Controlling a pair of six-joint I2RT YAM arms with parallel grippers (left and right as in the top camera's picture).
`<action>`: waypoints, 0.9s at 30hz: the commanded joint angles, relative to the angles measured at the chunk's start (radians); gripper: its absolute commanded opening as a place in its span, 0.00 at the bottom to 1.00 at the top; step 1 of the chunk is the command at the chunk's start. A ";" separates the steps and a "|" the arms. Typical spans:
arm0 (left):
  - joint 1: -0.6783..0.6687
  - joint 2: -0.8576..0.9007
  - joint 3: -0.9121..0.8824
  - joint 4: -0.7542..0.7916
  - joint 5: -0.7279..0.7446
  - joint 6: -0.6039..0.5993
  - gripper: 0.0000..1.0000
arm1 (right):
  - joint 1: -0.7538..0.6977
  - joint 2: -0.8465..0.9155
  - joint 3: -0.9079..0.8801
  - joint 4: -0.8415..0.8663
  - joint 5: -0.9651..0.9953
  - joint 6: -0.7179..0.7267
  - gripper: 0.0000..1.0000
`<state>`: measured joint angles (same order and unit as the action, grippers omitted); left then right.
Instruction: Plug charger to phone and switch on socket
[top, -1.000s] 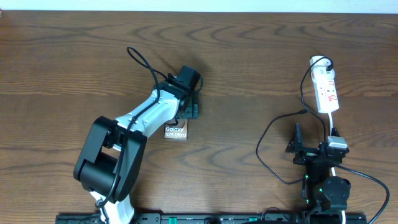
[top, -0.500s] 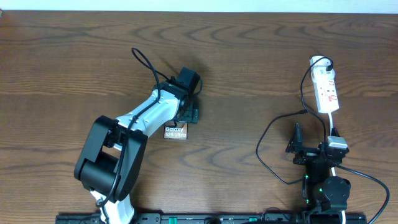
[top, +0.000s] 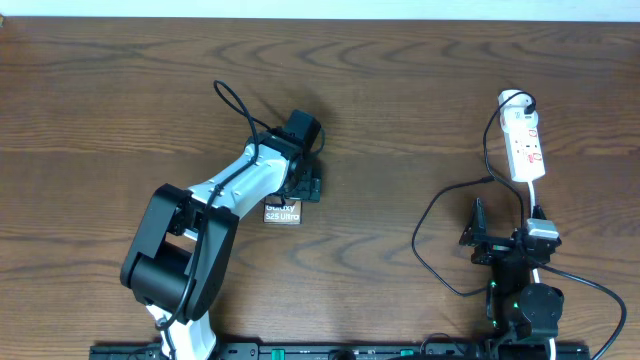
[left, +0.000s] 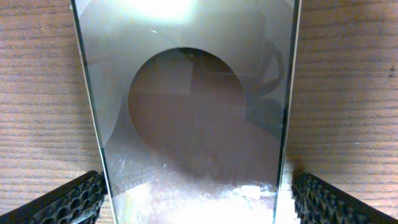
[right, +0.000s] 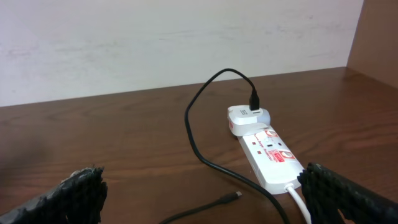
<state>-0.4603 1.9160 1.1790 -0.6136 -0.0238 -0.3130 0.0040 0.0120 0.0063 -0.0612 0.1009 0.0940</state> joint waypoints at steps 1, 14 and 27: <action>-0.001 0.042 -0.018 -0.013 0.010 0.038 0.98 | 0.010 -0.005 -0.001 -0.003 -0.003 -0.013 0.99; -0.001 0.042 -0.018 -0.021 0.009 0.058 0.86 | 0.010 -0.005 -0.001 -0.003 -0.003 -0.013 0.99; -0.001 0.042 -0.018 -0.021 0.010 0.056 0.73 | 0.010 -0.005 -0.001 -0.003 -0.003 -0.013 0.99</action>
<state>-0.4606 1.9171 1.1790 -0.6224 -0.0025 -0.2710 0.0040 0.0120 0.0063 -0.0612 0.1009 0.0940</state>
